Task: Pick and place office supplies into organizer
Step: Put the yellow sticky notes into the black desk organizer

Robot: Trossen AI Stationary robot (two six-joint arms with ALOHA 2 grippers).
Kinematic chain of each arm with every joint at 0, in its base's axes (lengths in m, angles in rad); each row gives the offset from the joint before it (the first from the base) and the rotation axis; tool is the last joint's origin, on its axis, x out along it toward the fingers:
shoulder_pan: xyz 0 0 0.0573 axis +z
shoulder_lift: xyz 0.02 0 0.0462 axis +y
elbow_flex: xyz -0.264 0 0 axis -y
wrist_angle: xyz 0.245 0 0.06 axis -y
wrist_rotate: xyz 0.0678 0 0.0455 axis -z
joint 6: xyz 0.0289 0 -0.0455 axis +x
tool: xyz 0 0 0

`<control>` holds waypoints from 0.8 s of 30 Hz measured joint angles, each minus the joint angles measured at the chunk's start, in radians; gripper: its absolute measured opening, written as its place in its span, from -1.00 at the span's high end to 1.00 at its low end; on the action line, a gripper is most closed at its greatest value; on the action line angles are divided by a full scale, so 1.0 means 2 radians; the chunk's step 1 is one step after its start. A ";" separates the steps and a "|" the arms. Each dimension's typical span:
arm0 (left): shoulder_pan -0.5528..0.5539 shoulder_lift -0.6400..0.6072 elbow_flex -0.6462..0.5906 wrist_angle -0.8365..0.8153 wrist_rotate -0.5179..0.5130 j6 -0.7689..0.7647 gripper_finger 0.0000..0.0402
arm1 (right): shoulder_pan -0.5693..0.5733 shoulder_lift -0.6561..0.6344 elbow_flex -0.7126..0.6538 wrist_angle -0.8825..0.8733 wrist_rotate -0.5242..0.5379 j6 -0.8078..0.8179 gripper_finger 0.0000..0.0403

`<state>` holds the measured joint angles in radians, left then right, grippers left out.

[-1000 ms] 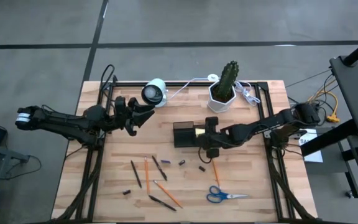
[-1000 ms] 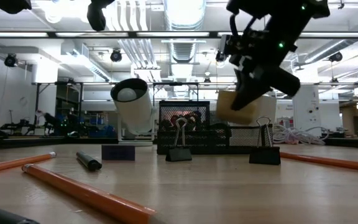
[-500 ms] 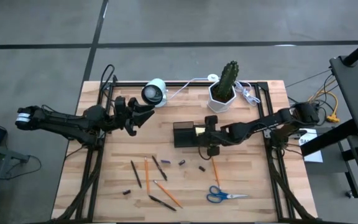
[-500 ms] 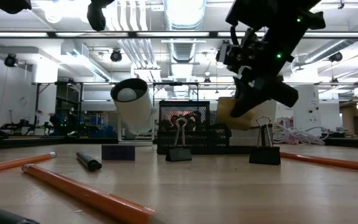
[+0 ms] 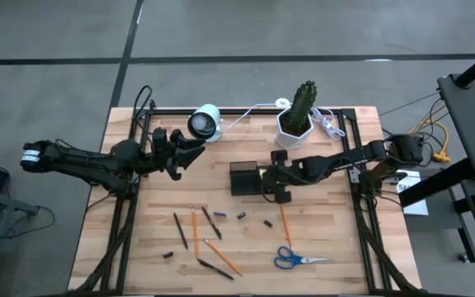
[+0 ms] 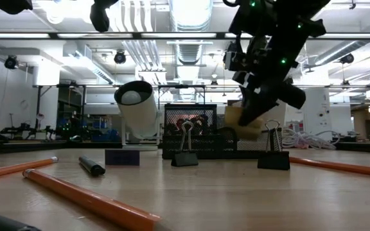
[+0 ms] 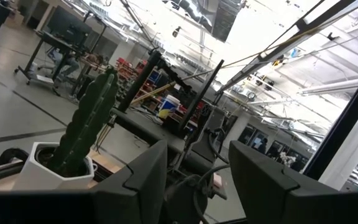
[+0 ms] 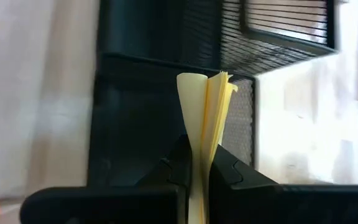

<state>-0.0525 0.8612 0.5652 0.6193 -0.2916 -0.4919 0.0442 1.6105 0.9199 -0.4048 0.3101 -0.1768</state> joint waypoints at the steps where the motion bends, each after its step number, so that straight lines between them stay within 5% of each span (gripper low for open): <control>1: 0.000 0.000 0.000 0.000 0.000 0.000 0.22 | 0.000 0.004 0.000 0.001 0.000 0.001 0.96; 24: 0.000 -0.001 0.000 0.000 0.000 0.000 0.22 | -0.004 0.052 0.012 0.007 0.017 0.021 0.95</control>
<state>-0.0525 0.8593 0.5648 0.6194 -0.2920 -0.4915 0.0368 1.7142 0.9443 -0.3906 0.3451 -0.1345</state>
